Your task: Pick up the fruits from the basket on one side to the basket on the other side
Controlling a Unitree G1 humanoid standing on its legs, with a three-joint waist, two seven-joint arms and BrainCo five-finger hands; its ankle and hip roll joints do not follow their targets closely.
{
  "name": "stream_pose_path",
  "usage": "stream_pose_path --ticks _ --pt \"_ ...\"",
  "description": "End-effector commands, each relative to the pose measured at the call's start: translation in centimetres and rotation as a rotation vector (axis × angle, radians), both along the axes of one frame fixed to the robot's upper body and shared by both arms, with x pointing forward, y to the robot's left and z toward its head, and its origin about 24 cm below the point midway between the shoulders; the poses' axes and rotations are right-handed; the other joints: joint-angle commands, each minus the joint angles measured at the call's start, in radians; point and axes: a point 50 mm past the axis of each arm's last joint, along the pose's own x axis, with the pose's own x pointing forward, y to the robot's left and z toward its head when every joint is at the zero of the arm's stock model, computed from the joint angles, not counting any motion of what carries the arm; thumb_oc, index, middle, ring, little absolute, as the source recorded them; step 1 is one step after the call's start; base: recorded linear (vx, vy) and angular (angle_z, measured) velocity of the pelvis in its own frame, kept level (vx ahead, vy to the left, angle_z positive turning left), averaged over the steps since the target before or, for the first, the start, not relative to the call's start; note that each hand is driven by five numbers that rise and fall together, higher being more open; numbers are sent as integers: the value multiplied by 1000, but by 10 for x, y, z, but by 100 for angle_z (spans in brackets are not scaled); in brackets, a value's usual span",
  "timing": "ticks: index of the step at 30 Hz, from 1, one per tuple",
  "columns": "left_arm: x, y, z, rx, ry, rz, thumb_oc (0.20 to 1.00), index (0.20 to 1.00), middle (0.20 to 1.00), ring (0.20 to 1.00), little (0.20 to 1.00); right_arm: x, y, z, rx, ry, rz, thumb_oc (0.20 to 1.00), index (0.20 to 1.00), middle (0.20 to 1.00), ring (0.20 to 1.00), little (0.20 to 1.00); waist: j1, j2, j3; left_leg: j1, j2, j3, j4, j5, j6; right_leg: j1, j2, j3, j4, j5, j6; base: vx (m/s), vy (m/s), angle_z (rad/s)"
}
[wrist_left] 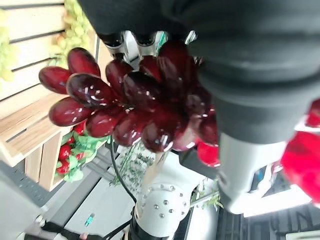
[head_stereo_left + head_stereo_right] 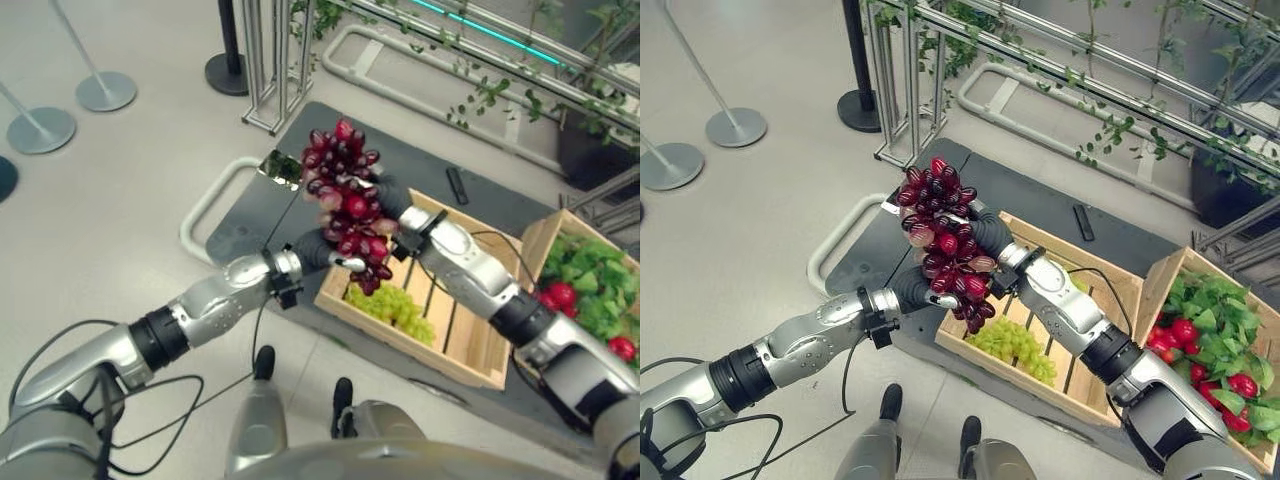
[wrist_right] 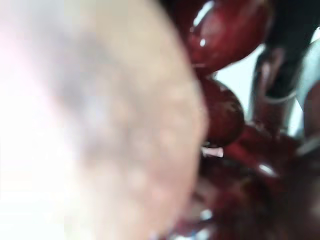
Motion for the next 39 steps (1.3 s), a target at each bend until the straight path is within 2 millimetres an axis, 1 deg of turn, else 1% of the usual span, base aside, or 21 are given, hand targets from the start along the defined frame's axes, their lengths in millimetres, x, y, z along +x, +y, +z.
stream_pose_path --ticks 1,2,3,4,5,6,7,15,28,30,31,32,33,37,38,39 --pt "2 -24 26 -123 -94 -72 1000 1000 1000 1000 1000 -13 31 41 146 -124 147 200 200 200 200 200 3 -30 -33 50 -23 13 43 -112 57 -85 -18 6 17 121 66 20 3 -13" --pt "2 -24 26 -126 -92 -72 1000 1000 1000 1000 1000 -13 31 41 147 -123 147 200 200 200 200 200 2 -30 -34 50 -24 11 42 -112 57 -85 -18 5 16 121 66 12 2 -6" --pt "2 -25 25 -129 -88 -70 752 752 752 752 752 -14 31 40 150 -121 148 200 200 200 200 200 2 -30 -34 49 -25 9 42 -112 57 -85 -18 3 16 119 65 10 1 -4" --pt "2 -25 25 -129 -88 -70 752 752 752 752 752 -14 31 40 150 -121 148 200 200 200 200 200 2 -30 -34 49 -25 9 42 -112 57 -85 -18 3 16 119 65 0 0 0" --pt "2 -27 25 -139 -85 -69 517 517 517 517 517 -14 31 38 156 -113 144 200 200 200 200 200 2 -29 -34 48 -26 8 42 -112 57 -83 -18 1 15 119 65 0 0 0" --pt "2 -27 25 -144 -82 -66 457 457 457 457 457 -14 31 38 160 -111 142 200 200 200 200 200 3 -29 -34 47 -26 7 43 -112 57 -83 -19 1 14 118 64 16 0 -3" --pt "1 -28 25 -150 -81 -66 200 200 200 200 200 -15 31 37 164 -109 144 200 200 200 200 200 3 -28 -34 47 -27 6 42 -112 57 -83 -19 1 14 118 64 0 0 0" --pt "1 -30 26 -176 -76 -59 200 200 200 200 200 -15 34 33 183 -86 144 200 200 200 200 200 6 -26 -36 41 -31 4 48 -115 58 -82 -22 1 13 117 62 0 0 0" --pt "0 -27 22 -181 -70 -35 200 200 200 200 200 -14 31 27 217 -50 124 200 200 200 200 200 8 -26 -33 39 -34 3 52 -119 61 -84 -24 5 15 118 62 0 0 0" --pt "0 -26 23 -178 -76 -33 200 200 200 200 200 -14 30 30 216 -62 125 200 200 200 200 200 8 -26 -32 39 -35 3 54 -120 61 -83 -25 5 14 118 62 0 0 0" --pt "1 -24 23 -175 -81 -31 200 200 200 200 200 -15 28 31 210 -69 126 351 351 351 351 351 9 -27 -33 38 -35 4 56 -121 61 -84 -26 6 14 119 62 0 0 0" --pt "1 -23 23 -171 -82 -30 200 200 200 200 200 -15 26 31 201 -74 130 705 705 705 705 705 9 -27 -33 37 -34 4 56 -121 61 -84 -26 6 14 119 63 0 0 0" --pt "1 -23 23 -171 -82 -30 200 200 200 200 200 -15 26 31 201 -74 130 1000 1000 1000 1000 1000 9 -27 -33 38 -34 4 56 -121 61 -84 -26 6 14 119 63 0 0 0" --pt "0 -8 24 -127 -100 -27 200 200 200 200 200 -18 5 42 116 -144 142 1000 1000 1000 1000 1000 6 -30 -37 36 -34 3 56 -121 59 -82 -26 5 12 120 66 0 0 0" --pt "0 -8 24 -127 -100 -27 200 200 200 200 200 -18 5 42 116 -143 142 1000 1000 1000 1000 1000 6 -30 -37 36 -34 3 56 -121 59 -82 -26 5 12 120 66 0 0 0" --pt "-1 1 25 -111 -109 -23 200 200 200 200 200 -18 -12 45 69 -171 111 1000 1000 1000 1000 1000 7 -31 -37 36 -34 3 56 -120 57 -83 -26 5 11 121 67 0 0 0"
